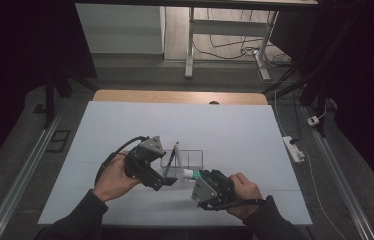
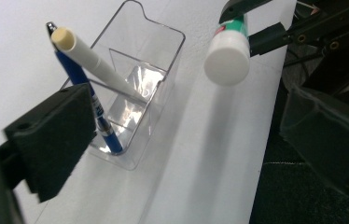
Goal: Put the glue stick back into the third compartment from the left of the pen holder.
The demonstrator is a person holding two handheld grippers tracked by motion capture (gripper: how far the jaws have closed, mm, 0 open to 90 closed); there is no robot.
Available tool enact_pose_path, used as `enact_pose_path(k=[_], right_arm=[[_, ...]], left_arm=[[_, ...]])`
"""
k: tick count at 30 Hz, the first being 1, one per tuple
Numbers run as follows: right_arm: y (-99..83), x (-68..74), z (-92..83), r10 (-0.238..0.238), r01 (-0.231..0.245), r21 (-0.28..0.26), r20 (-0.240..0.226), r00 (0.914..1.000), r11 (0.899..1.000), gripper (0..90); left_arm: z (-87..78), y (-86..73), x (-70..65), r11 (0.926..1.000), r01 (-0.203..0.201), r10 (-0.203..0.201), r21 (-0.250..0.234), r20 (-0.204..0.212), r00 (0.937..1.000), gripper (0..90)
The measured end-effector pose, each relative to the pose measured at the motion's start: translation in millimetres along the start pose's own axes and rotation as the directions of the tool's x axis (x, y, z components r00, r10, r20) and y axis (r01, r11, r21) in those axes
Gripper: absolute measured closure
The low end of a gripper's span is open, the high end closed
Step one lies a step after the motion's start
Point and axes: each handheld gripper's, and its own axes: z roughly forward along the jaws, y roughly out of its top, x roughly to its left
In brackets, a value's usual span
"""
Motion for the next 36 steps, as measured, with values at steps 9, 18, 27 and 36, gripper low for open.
enact_pose_path(k=[9,18,27,36], right_arm=[[-3.7,-9.7,-1.0,0.097,-0.098,-0.023,-0.039,0.9946,0.995,66.1],[-8.8,-22.6,0.6,0.22,-0.226,-0.056,-0.104,0.97,0.972,66.0],[-17.0,-38.5,2.4,0.379,-0.403,-0.097,-0.195,0.9046,0.91,66.1],[-22.8,-49.4,6.5,0.483,-0.524,-0.128,-0.256,0.8374,0.842,66.0]], left_arm=[[-12.0,-20.7,-0.2,0.9978,0.039,-0.04,-0.054,-0.02,0.999,0.0],[-20.5,-45.9,-2.3,0.9917,0.102,-0.104,-0.079,-0.016,0.9945,0.0],[-34.2,-72.2,-5.8,0.9754,0.162,-0.164,-0.15,0.0,0.9865,0.0],[-44.6,-93.4,-12.6,0.9641,0.183,-0.189,-0.192,-0.009,0.982,0.0]])
